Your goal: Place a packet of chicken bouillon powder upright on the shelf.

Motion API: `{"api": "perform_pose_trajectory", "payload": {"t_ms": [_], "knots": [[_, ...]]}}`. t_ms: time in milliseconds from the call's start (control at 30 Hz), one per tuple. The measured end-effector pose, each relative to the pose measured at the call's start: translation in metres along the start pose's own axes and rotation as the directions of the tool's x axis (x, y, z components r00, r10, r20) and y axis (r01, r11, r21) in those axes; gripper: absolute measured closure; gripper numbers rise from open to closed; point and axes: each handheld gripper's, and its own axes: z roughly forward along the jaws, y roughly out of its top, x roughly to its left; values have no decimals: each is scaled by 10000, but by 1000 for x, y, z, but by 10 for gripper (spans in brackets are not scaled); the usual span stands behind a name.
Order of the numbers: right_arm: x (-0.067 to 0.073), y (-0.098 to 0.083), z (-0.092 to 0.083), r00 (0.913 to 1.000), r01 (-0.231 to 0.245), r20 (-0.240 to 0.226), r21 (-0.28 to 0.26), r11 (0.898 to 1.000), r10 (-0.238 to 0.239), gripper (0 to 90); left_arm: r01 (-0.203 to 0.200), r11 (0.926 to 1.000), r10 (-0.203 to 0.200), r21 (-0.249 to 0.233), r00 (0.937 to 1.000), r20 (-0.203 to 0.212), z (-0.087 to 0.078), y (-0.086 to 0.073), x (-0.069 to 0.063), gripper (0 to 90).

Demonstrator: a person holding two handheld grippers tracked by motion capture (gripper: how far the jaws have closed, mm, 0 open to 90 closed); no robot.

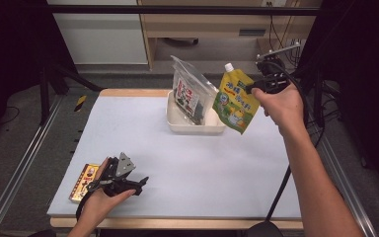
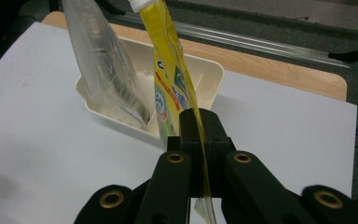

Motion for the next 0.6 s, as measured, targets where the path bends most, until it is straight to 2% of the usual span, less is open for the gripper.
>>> {"api": "perform_pose_trajectory", "payload": {"t_ms": [133,300,600], "knots": [[-4,4,2,9991,-410,137,-36,9992,411,900,-15,10000,15,62,10000,-37,1,-2,0,88],[-7,8,7,9975,-628,323,-161,9979,633,900,-41,10000,41,60,10000,-58,1,-2,0,88],[-3,17,18,9928,-1126,356,-400,9928,1141,900,-53,9999,53,94,10000,-77,1,-2,1,88]]}}
